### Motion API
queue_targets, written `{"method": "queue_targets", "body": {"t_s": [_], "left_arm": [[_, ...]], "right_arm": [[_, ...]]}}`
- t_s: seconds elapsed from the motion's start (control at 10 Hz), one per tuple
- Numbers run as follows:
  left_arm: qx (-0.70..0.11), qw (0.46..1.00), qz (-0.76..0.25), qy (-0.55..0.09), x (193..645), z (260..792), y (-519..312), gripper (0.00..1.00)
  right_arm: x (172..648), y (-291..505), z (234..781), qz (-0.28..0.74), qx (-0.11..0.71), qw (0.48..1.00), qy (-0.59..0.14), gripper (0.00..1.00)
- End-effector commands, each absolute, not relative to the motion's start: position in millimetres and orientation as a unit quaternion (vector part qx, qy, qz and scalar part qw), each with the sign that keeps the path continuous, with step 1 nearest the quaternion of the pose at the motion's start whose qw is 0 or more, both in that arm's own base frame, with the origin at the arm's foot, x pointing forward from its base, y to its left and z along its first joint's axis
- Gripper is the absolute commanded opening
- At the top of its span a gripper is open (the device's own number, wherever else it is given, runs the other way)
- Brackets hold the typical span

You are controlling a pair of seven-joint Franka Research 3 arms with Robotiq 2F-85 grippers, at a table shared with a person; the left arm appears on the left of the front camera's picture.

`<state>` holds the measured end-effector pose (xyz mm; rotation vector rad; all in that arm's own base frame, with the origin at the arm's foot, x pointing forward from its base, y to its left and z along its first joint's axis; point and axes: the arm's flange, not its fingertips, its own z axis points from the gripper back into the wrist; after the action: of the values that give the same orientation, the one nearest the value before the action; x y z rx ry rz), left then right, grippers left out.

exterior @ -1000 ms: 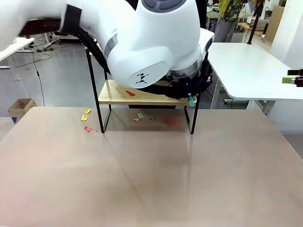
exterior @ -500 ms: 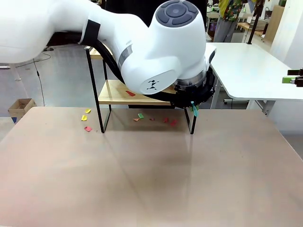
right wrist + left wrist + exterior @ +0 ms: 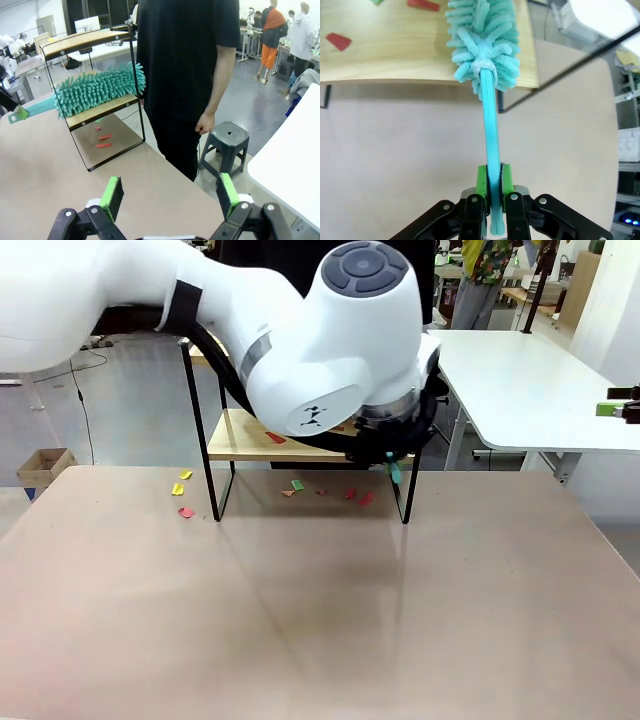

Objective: Clean the shelf.
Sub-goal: Clean the specific section of the Shelf indicated by the human with the Duster.

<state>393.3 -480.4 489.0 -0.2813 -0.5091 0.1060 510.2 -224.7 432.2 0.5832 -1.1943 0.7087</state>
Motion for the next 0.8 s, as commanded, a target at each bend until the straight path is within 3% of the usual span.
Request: {"method": "queue_targets", "body": {"t_s": [0.0, 0.7], "left_arm": [[-0.099, 0.965, 0.062, -0.236, 392.9, 487.1, -443.5, 0.13], [0.08, 0.96, 0.132, -0.235, 377.7, 495.9, -272.7, 0.13]], "right_arm": [[510.9, -222.7, 434.2, 0.323, 0.265, 0.728, -0.543, 1.0], [510.9, -222.7, 434.2, 0.323, 0.265, 0.728, -0.543, 1.0]]}}
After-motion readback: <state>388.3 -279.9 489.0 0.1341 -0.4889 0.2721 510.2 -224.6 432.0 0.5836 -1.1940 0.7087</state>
